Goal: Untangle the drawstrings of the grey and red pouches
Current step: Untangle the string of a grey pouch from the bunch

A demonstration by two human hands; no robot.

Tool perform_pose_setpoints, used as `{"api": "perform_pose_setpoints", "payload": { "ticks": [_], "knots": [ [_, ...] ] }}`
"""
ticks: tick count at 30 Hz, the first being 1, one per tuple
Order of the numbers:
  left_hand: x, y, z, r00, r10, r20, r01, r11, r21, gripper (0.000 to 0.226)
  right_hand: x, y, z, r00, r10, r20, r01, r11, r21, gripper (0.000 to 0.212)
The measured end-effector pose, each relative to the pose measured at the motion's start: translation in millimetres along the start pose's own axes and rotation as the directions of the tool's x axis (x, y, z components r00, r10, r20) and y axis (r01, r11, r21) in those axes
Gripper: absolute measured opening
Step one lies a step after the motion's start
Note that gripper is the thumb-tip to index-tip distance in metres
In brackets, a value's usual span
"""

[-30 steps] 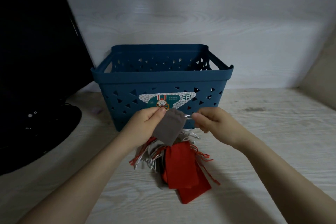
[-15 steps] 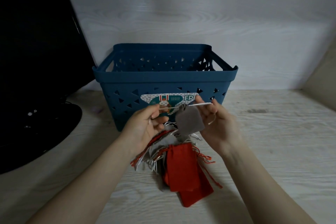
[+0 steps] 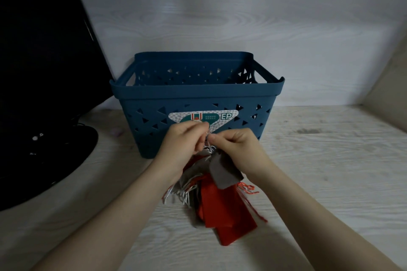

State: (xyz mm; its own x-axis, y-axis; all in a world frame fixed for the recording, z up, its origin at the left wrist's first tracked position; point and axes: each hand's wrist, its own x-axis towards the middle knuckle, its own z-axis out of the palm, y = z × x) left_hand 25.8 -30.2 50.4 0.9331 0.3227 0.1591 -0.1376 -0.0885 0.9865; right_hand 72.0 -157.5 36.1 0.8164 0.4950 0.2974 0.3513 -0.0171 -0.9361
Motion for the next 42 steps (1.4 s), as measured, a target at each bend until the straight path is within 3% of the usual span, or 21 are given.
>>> {"api": "perform_pose_setpoints", "payload": {
  "ticks": [3,6,7,10,14,21,24,28,30,33,36,39,42],
  "knots": [
    [1,5,3,1.0,-0.008,-0.014,0.007,1.0,-0.027,0.038,-1,1,2,0.996,-0.078,0.032,0.081,0.987,-0.14,0.023],
    [-4,4,7,0.999,-0.025,0.04,0.028,0.995,-0.096,0.019,0,1,2,0.986,-0.157,-0.062,0.13,0.941,-0.314,0.024],
    [-8,4,9,0.997,-0.042,0.065,0.05,0.991,-0.127,0.011,1,-1,2,0.983,-0.144,-0.112,0.109,0.957,-0.27,0.024],
    [-14,-3,13,0.984,-0.076,0.161,0.095,0.989,-0.115,0.018,0,-6,2,0.973,-0.03,-0.228,0.027,1.0,-0.016,0.022],
    [-15,-3,12,0.99,-0.016,0.139,0.015,1.0,0.004,0.01,-2,-9,4,0.975,0.068,-0.213,-0.028,0.982,0.187,0.02],
    [-12,-9,13,0.998,0.023,0.058,-0.028,0.996,0.089,0.021,-6,-6,5,0.958,0.11,-0.266,-0.041,0.967,0.251,0.022],
    [-11,-9,16,0.999,0.031,0.022,-0.032,0.999,0.028,0.025,-7,-4,7,0.935,0.177,-0.308,-0.073,0.944,0.322,0.019],
    [-13,-9,20,0.991,0.051,0.121,-0.057,0.997,0.045,0.007,-12,1,7,0.927,0.143,-0.347,-0.055,0.966,0.251,0.017],
    [-13,-13,22,0.988,0.034,0.151,-0.047,0.995,0.082,0.008,-14,3,6,0.924,0.119,-0.363,-0.039,0.974,0.221,0.019],
    [-11,-13,23,0.985,-0.103,0.141,0.114,0.99,-0.077,0.015,-14,7,7,0.929,0.073,-0.362,-0.001,0.981,0.196,0.021],
    [-9,-12,24,0.945,-0.275,0.177,0.32,0.886,-0.334,0.024,-16,13,7,0.931,0.018,-0.364,0.033,0.991,0.132,0.022],
    [-9,-7,21,0.884,-0.41,0.224,0.467,0.794,-0.39,0.024,-20,16,3,0.955,0.019,-0.294,0.021,0.991,0.131,0.022],
    [-6,-7,16,0.877,-0.408,0.256,0.481,0.759,-0.439,0.024,-21,16,0,0.971,0.048,-0.235,-0.01,0.987,0.163,0.026]
  ]
}}
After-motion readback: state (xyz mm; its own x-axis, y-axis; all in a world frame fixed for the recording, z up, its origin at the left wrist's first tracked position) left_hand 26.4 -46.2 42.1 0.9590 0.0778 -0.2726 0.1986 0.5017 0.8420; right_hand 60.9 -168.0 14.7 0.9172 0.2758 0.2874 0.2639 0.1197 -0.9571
